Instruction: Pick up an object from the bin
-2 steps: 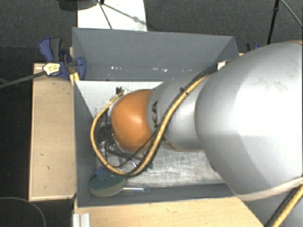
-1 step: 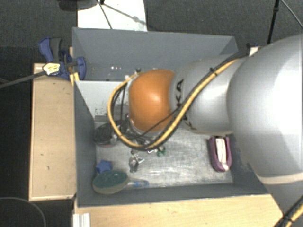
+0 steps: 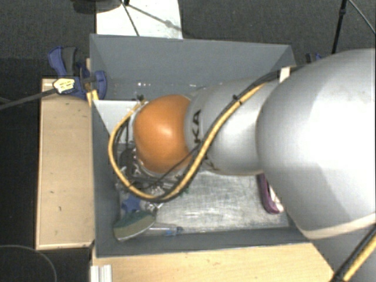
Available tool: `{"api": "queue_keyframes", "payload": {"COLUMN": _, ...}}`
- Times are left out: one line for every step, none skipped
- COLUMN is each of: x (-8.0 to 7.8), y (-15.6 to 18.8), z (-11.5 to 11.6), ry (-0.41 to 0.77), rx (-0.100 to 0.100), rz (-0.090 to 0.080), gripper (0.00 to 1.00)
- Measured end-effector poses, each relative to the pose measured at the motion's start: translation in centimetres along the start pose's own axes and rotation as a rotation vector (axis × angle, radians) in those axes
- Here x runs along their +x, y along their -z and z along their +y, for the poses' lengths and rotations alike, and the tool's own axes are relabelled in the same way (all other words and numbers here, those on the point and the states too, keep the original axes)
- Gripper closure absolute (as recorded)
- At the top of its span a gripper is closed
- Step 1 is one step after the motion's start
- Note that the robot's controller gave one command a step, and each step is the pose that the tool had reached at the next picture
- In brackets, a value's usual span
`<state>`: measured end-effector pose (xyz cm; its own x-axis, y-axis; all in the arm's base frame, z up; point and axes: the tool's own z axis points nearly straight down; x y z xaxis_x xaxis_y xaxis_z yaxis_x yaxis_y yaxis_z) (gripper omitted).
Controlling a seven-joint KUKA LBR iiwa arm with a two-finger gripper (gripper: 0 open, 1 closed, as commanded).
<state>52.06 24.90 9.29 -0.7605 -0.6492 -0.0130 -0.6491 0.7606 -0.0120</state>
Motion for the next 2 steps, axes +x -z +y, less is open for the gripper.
{"api": "queue_keyframes", "payload": {"x": 0.2, "y": -0.2, "z": 0.5, "ry": 0.0, "rx": -0.01, "rz": 0.008, "gripper": 1.0}}
{"api": "queue_keyframes", "payload": {"x": 0.3, "y": 15.0, "z": 0.4, "ry": 0.056, "rx": -0.009, "rz": 0.001, "gripper": 1.0}}
